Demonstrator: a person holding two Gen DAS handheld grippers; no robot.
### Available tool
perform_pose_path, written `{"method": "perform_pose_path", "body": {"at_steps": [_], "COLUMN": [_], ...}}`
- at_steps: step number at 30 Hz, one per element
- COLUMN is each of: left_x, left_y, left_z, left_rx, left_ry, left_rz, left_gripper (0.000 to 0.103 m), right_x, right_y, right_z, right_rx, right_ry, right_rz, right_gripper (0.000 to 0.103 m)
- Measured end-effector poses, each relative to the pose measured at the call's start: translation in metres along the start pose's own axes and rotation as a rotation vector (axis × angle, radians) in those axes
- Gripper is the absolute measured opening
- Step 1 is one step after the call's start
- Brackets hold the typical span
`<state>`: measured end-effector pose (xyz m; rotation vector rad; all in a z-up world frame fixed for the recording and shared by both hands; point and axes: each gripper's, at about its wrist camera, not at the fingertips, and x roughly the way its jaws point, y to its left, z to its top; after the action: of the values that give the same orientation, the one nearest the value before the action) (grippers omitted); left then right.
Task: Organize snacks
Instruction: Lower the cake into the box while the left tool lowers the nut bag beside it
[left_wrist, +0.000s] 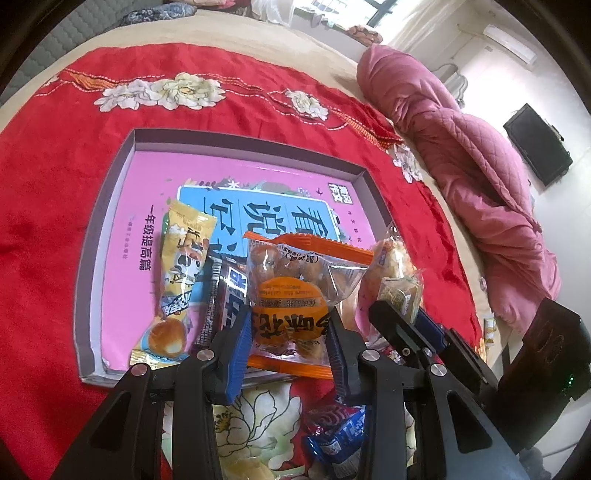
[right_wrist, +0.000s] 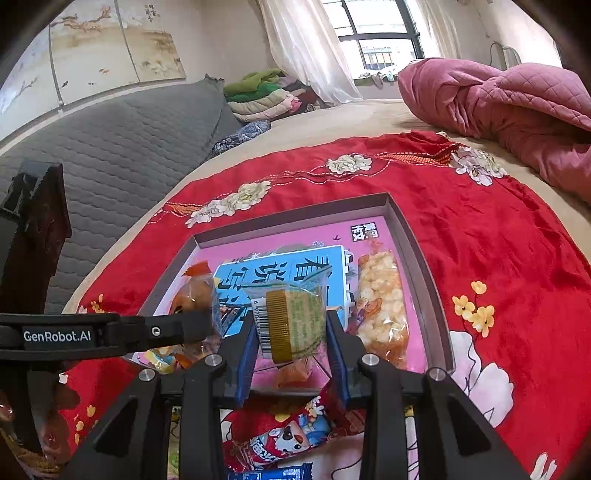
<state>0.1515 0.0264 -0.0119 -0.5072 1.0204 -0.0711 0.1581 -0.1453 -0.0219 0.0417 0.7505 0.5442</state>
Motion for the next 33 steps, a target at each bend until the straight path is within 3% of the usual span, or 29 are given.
{"method": "perform_pose_path", "body": {"at_steps": [33], "left_x": [0.01], "left_y": [-0.005], "left_z": [-0.001], "left_rx": [0.015], "left_ry": [0.005], "left_rz": [0.045], "left_gripper": [0.039], "right_x": [0.014], "right_y": [-0.002], "right_z": [-0.009], "right_rx": [-0.026], "right_ry": [0.049], "right_rz": [-0.043], "right_gripper": [0.036]}}
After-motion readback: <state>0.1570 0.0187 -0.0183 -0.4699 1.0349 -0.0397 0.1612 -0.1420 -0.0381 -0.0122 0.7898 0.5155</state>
